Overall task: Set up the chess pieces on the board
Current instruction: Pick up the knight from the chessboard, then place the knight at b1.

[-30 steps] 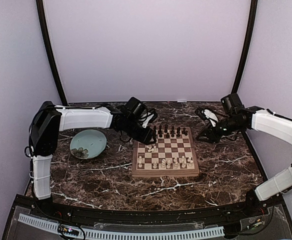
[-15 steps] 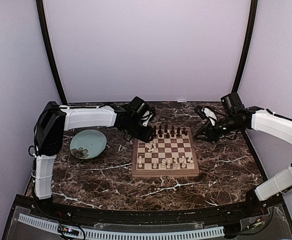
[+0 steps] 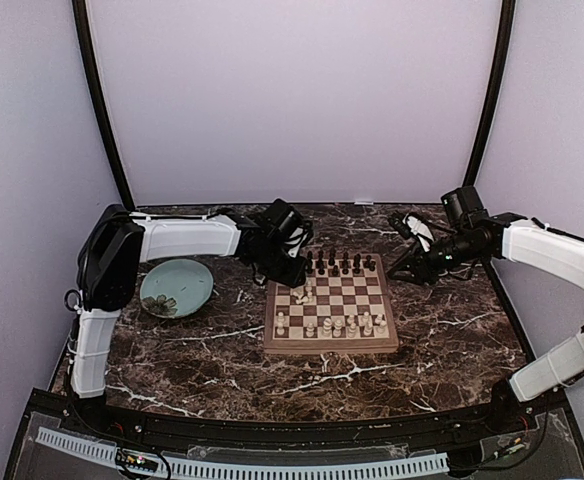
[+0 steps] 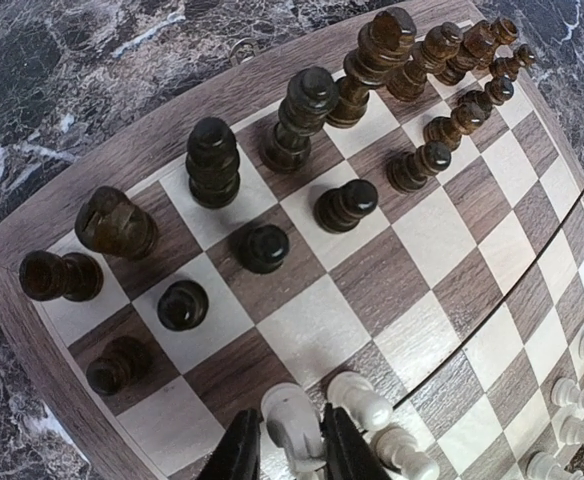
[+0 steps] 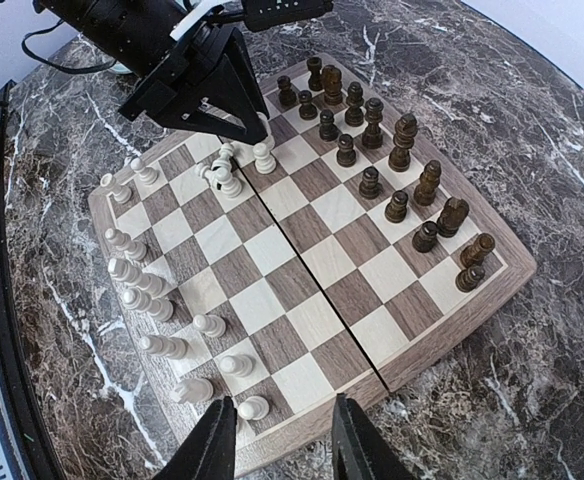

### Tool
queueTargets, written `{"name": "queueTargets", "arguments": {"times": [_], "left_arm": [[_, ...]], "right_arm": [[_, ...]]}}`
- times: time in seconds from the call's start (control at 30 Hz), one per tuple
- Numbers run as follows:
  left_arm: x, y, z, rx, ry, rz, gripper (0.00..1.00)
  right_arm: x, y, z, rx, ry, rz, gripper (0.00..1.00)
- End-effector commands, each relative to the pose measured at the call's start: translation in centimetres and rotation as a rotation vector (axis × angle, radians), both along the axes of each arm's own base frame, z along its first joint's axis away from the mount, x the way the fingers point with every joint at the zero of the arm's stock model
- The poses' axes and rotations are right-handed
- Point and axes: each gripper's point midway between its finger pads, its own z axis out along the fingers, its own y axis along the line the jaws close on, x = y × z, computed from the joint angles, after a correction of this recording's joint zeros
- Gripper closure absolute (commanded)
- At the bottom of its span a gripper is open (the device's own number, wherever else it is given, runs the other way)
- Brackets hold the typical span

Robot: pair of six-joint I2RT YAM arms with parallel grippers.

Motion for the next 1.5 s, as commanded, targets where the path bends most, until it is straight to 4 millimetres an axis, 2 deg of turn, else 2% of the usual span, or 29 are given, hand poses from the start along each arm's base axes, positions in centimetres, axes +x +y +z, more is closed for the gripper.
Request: {"name": "queueTargets", "arguments": {"times": [0.0, 0.17, 0.27, 0.37, 0.8, 0.97, 1.1, 1.3, 1.33, 1.37, 1.47], "left_arm": [[0.6, 0.4, 0.6, 0.001, 0.003, 0.028, 0.78], [0.8, 0.2, 0.9, -0.007, -0.001, 0.029, 0.79], [1.1, 0.1, 1.2, -0.01, -0.012, 0.028, 0.72], [1.4, 0.0, 1.4, -0.015, -0.024, 0.032, 0.71], [1.3, -0.2, 1.3, -0.032, -0.004, 0.025, 0.87], [1.1, -0.1, 3.0, -0.039, -0.003, 0.023, 0.92], [0.7, 0.0, 6.5, -0.077, -0.039, 0.019, 0.95], [-2.1, 0.0, 9.0, -0.095, -0.053, -0.013, 0.96], [-3.0, 0.0, 8.6, -0.084, -0.042, -0.023, 0.96], [-3.6, 0.0, 9.4, -0.099, -0.049, -0.028, 0.96], [-6.5, -0.4, 8.6, -0.1, -0.02, -0.071, 0.96]], "right_arm": [[0.0, 0.1, -0.1, 0.016, -0.002, 0.01, 0.65], [0.0, 0.1, -0.2, 0.017, 0.0, 0.011, 0.65], [0.0, 0.1, -0.3, 0.016, 0.004, 0.013, 0.65], [0.0, 0.1, -0.4, 0.016, 0.008, 0.014, 0.65], [0.0, 0.2, -0.8, 0.013, 0.021, 0.018, 0.65], [0.0, 0.2, -0.8, 0.012, 0.021, 0.02, 0.65], [0.0, 0.3, -1.0, 0.012, 0.027, 0.022, 0.65], [0.0, 0.3, -1.0, 0.011, 0.03, 0.026, 0.65], [0.0, 0.3, -1.0, 0.011, 0.028, 0.027, 0.65], [0.0, 0.3, -1.0, 0.011, 0.028, 0.026, 0.65], [0.0, 0.3, -1.1, 0.01, 0.029, 0.03, 0.65]]}}
